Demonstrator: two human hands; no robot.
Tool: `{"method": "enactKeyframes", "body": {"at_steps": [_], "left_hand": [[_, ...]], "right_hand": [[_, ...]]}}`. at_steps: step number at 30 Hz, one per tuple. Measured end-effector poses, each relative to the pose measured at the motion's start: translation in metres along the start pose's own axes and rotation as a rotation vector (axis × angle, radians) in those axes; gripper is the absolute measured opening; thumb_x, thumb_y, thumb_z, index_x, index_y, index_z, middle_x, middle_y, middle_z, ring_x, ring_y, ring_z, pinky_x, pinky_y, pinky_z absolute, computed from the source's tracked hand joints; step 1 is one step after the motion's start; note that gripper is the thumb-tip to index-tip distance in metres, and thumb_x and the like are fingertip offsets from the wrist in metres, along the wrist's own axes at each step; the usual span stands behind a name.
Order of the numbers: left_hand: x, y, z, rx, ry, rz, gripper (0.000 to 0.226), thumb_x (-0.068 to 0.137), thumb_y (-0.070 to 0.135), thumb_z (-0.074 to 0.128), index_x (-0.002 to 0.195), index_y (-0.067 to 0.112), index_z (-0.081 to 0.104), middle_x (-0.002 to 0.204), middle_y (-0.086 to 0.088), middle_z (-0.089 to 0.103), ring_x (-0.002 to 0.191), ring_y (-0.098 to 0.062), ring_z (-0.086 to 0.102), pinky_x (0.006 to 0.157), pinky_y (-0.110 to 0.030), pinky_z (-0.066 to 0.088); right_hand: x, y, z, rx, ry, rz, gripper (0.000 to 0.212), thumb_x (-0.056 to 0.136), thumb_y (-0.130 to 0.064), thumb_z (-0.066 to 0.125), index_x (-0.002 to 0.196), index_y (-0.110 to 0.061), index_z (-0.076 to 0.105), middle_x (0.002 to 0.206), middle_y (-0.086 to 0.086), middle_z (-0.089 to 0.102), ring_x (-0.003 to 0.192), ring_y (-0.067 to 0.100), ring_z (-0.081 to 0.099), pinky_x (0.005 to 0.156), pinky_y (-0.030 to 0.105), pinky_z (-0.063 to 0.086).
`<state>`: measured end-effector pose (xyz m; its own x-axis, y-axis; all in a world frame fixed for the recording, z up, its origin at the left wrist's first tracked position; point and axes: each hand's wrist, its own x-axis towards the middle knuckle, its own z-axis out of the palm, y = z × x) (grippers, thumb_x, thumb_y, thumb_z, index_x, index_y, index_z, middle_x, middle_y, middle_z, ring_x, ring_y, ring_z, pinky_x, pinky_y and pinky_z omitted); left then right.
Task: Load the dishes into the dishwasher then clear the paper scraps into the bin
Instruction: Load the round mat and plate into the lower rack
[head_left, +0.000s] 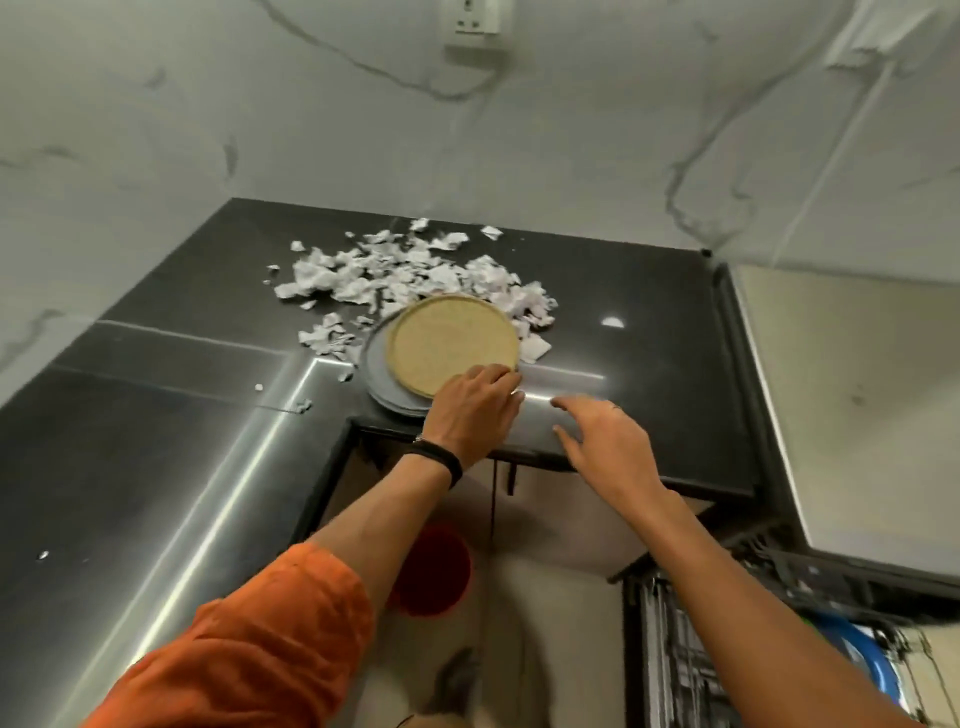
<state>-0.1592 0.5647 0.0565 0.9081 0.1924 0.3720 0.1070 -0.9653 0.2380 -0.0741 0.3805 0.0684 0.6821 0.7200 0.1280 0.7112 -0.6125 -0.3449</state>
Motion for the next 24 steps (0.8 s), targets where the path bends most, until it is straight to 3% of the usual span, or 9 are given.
{"method": "enactKeyframes", "body": {"at_steps": [7,11,16,18,21,24], "left_hand": [[-0.028,-0.089,-0.028,0.059,0.033,-0.175,0.021,0.097,0.024,0.063,0.112,0.011,0.07,0.114,-0.008,0.071,0.098,-0.03,0.067,0.073,-0.042,0.058],[-0.038,-0.117,-0.028,0.064,-0.009,-0.219,0.024,0.098,0.025,0.059,0.117,0.014,0.069,0.118,-0.006,0.07,0.102,-0.028,0.067,0.078,-0.043,0.058],[-0.037,-0.124,-0.023,0.059,-0.071,-0.21,0.028,0.098,0.024,0.058,0.123,0.015,0.066,0.121,-0.005,0.068,0.105,-0.027,0.064,0.082,-0.042,0.056],[-0.035,-0.121,-0.019,0.047,-0.104,-0.204,0.033,0.096,0.025,0.059,0.128,0.017,0.064,0.125,-0.005,0.067,0.111,-0.027,0.061,0.087,-0.042,0.055],[-0.028,-0.113,-0.013,0.071,-0.195,-0.205,0.051,0.088,0.033,0.061,0.137,0.021,0.055,0.134,-0.004,0.06,0.126,-0.027,0.05,0.092,-0.046,0.052],[-0.02,-0.098,-0.008,0.125,-0.24,-0.179,0.063,0.08,0.043,0.062,0.14,0.027,0.05,0.141,-0.003,0.053,0.137,-0.028,0.039,0.1,-0.051,0.043]], "right_hand": [[0.088,-0.067,0.051,-0.182,-0.217,-0.189,0.049,0.095,-0.02,0.062,0.143,-0.024,0.052,0.14,-0.001,0.058,0.125,0.024,0.054,0.098,0.037,0.046],[0.108,-0.07,0.081,-0.282,-0.293,-0.229,0.049,0.09,-0.012,0.063,0.138,-0.018,0.052,0.133,0.006,0.056,0.12,0.028,0.052,0.092,0.04,0.05],[0.11,-0.069,0.096,-0.314,-0.199,-0.279,0.029,0.086,-0.005,0.065,0.113,-0.013,0.06,0.11,0.009,0.062,0.097,0.029,0.059,0.07,0.04,0.051],[0.105,-0.072,0.096,-0.338,-0.181,-0.322,0.027,0.079,-0.006,0.073,0.103,-0.013,0.062,0.098,0.008,0.063,0.088,0.029,0.062,0.064,0.04,0.05],[0.095,-0.07,0.09,-0.353,-0.086,-0.353,0.039,0.064,-0.012,0.085,0.096,-0.013,0.062,0.09,0.008,0.065,0.085,0.03,0.063,0.067,0.042,0.05],[0.081,-0.063,0.074,-0.408,0.033,-0.34,0.028,0.072,-0.013,0.079,0.095,-0.014,0.062,0.089,0.007,0.065,0.087,0.03,0.062,0.071,0.043,0.048]]}}
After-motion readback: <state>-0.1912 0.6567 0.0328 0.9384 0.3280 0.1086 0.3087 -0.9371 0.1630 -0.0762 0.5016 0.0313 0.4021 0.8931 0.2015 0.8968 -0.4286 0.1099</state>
